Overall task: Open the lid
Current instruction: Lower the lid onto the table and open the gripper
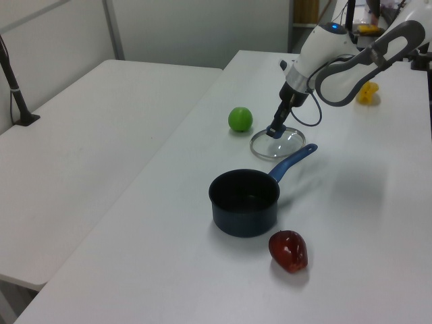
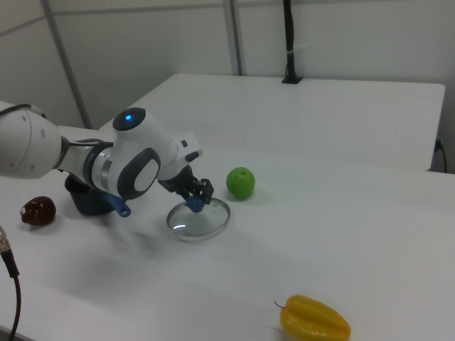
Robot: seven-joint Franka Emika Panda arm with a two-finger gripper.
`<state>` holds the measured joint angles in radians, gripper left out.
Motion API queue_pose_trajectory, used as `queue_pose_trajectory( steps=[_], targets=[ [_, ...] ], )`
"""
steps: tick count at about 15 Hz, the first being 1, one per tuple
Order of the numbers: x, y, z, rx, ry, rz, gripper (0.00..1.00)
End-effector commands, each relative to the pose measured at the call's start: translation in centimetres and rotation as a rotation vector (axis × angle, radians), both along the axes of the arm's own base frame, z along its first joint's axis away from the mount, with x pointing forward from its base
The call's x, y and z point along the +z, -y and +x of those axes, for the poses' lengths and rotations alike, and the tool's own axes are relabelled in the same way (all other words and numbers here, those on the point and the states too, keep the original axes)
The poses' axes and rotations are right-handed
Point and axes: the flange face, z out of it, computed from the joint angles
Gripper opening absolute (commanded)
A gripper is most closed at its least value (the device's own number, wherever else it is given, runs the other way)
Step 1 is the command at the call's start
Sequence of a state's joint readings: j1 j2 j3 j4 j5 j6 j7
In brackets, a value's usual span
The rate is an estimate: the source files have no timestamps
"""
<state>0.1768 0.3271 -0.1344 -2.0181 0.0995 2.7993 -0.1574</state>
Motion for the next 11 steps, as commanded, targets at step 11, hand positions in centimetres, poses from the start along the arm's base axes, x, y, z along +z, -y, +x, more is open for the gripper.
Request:
queue_pose_trajectory(
  steps=[11],
  targets=[
    [9.2, 2.0, -2.2, -0.025, -0.022, 0.041, 1.00]
  ],
)
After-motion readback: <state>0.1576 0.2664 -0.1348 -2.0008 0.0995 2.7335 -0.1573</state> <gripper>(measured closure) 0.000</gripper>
